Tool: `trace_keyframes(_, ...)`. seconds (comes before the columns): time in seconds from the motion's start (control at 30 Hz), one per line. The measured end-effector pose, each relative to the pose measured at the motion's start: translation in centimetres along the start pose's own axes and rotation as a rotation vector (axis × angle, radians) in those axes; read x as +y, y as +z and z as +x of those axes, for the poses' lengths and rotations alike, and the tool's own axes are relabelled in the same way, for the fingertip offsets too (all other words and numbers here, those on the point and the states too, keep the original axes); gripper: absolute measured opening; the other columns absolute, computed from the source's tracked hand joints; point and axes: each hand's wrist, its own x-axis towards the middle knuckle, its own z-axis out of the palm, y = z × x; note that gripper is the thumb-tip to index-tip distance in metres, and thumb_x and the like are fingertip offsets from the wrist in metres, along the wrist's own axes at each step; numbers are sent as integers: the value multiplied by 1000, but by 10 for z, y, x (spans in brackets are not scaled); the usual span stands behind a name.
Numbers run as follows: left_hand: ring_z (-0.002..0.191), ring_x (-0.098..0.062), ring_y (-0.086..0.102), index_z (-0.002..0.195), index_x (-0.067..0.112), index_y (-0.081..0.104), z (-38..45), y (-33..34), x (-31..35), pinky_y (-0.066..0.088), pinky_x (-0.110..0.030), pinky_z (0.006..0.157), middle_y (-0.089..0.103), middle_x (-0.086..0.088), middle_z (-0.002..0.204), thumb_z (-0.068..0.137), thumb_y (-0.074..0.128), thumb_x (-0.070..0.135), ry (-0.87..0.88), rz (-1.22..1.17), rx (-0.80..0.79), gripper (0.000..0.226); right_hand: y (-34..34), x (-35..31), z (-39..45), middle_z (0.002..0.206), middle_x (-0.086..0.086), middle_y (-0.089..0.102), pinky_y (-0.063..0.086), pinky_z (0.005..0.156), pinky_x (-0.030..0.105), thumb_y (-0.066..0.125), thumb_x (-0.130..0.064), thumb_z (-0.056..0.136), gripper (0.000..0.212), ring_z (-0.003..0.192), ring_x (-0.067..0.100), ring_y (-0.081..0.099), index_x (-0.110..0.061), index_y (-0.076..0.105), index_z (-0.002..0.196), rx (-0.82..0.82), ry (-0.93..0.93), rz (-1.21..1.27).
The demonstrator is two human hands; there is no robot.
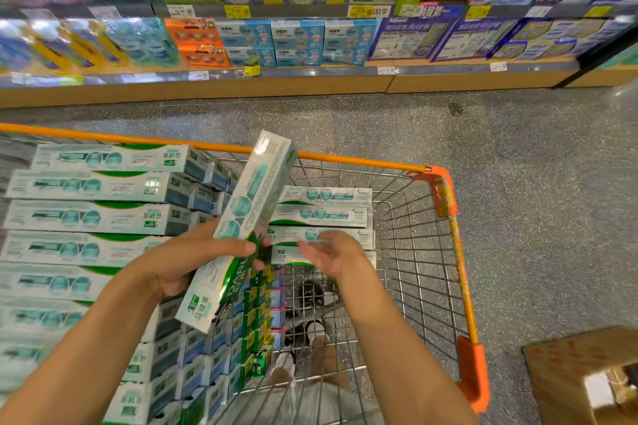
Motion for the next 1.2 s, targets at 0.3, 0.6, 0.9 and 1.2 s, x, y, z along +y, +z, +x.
trace_keyframes(0.3,73,-9,70,124,34,44,10,24,28,53,-21,60,74,9,82,39,85,63,2,230,-50,99,31,-34,-97,111,6,66,59,73,40,64,-37,87,35,92,26,67,-15,56,114,-290,-432,-435)
trace_keyframes(0.6,83,-5,69,113,28,62,17,12,12,53,-21,64,71,7,98,29,60,92,-13,158,139,105,-31,-1,-70,84,10,65,60,62,36,58,-17,92,11,82,28,66,-7,60,95,-169,-345,113)
trace_keyframes(0.9,102,-22,64,125,18,54,27,2,-12,49,-41,89,63,-2,118,95,51,35,30,1,441,35,-46,54,30,125,20,51,50,92,38,61,-12,90,43,107,33,58,3,49,130,98,-124,290)
trace_keyframes(1.2,104,-21,64,122,20,56,23,-5,-9,48,-42,94,65,-2,117,93,54,36,52,-14,477,33,-41,54,61,130,23,53,48,98,41,58,-6,92,42,112,33,58,4,46,131,200,-106,309)
